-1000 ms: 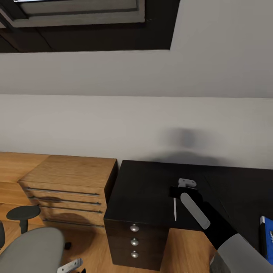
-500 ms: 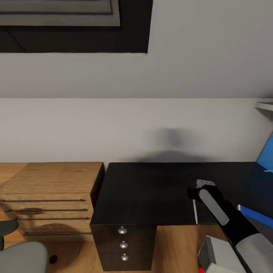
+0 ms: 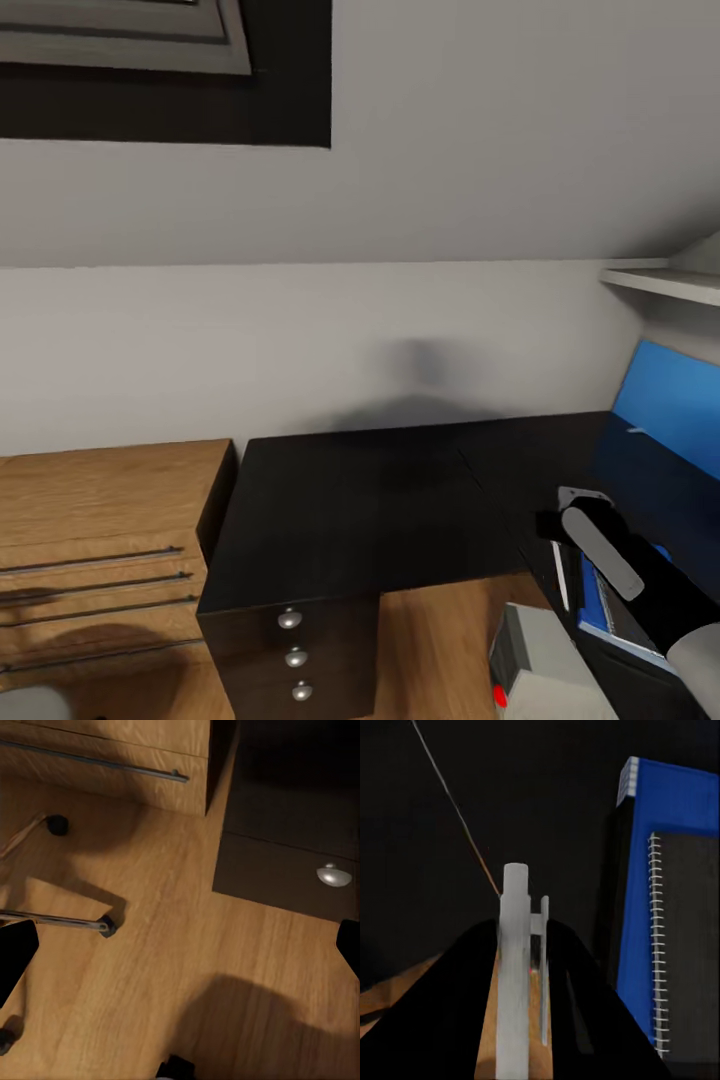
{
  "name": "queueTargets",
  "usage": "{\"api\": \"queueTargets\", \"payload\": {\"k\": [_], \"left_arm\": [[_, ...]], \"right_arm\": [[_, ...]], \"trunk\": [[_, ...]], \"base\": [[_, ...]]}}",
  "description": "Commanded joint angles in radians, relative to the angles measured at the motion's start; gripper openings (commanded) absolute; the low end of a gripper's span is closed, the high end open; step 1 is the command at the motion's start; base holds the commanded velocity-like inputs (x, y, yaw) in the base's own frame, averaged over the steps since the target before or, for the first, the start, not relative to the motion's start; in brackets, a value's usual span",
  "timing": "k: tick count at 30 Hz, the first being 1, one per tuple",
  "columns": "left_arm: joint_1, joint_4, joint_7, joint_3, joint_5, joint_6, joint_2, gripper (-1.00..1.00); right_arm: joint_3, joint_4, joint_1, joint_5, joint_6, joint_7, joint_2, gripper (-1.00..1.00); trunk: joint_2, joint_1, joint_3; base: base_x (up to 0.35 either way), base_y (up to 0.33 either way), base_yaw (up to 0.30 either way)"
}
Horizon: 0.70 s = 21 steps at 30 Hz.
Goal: In the bedroom, organize the workspace by keeping the computer under the desk, ensuring the monitor is on the desk, placing the keyboard on the desk next to the monitor, placing the mouse on the desk next to the keyboard, moving the folder from the swivel chair onto the desk next to the mouse, stacking the notebook on top of the folder with the pen on top of the notebook, and positioning the swivel chair next to the desk.
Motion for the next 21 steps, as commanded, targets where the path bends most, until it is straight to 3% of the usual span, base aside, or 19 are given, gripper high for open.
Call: {"api": "queueTargets", "payload": {"k": [1,9,15,21], "left_arm": [[0.0,-0.001,0.006,-0.006,0.01,-0.006,0.001,1.0],[0.0,0.0,0.006,-0.007,0.01,-0.005,0.0,1.0],[0.0,0.0,0.006,-0.008,0.008,-0.005,0.0,1.0],[0.0,0.0,0.006,-0.01,0.006,-0.006,0.0,1.0]], "right_arm": [[0.004,0.005,-0.001,-0.009,-0.009,-0.009,-0.016,-1.0],[0.004,0.043,-0.001,-0.005,-0.038,0.005,-0.064,-1.0],[0.005,0.046,-0.001,-0.004,-0.043,0.019,-0.068,-1.0],[0.01,0.095,-0.001,0.026,-0.108,0.043,-0.065,-1.0]], "trunk": [[-0.001,0.0,-0.001],[-0.001,0.0,0.005],[-0.001,0.0,0.009],[-0.001,0.0,0.01]], "base": [[0.0,0.0,-0.267],[0.0,0.0,-0.268],[0.0,0.0,-0.258],[0.0,0.0,-0.053]]}}
